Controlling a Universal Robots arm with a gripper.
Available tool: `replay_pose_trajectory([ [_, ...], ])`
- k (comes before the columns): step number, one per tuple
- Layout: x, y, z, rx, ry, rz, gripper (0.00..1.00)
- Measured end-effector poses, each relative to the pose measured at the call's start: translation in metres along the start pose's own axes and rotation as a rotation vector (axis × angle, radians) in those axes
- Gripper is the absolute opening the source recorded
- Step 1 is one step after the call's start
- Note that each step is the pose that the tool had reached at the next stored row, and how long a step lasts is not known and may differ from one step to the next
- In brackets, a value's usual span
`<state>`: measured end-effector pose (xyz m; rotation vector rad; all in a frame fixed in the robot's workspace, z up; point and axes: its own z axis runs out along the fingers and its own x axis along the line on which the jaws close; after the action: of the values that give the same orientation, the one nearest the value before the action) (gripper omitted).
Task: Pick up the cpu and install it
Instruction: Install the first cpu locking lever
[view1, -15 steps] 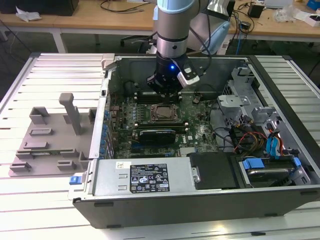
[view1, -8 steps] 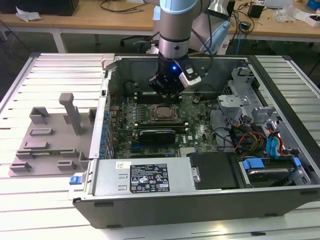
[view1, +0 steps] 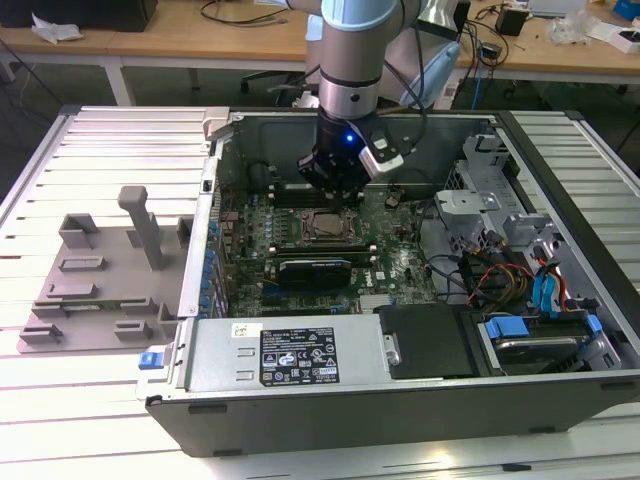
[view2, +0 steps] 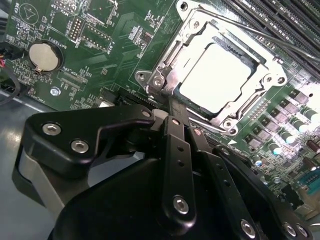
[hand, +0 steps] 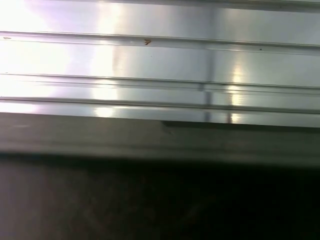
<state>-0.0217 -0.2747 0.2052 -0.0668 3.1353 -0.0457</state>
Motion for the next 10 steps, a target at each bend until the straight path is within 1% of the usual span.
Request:
replay_pose_trajectory([
  [2, -0.0003, 0.0000, 0.0003, 0.0051, 0.0006, 0.000, 0.11],
  [4, -0.0010, -0.0001, 0.0004, 0.0078, 0.0012, 0.000, 0.11],
  [10, -0.0040, 0.0002, 0.0007, 0.0081, 0.0024, 0.000, 0.11],
])
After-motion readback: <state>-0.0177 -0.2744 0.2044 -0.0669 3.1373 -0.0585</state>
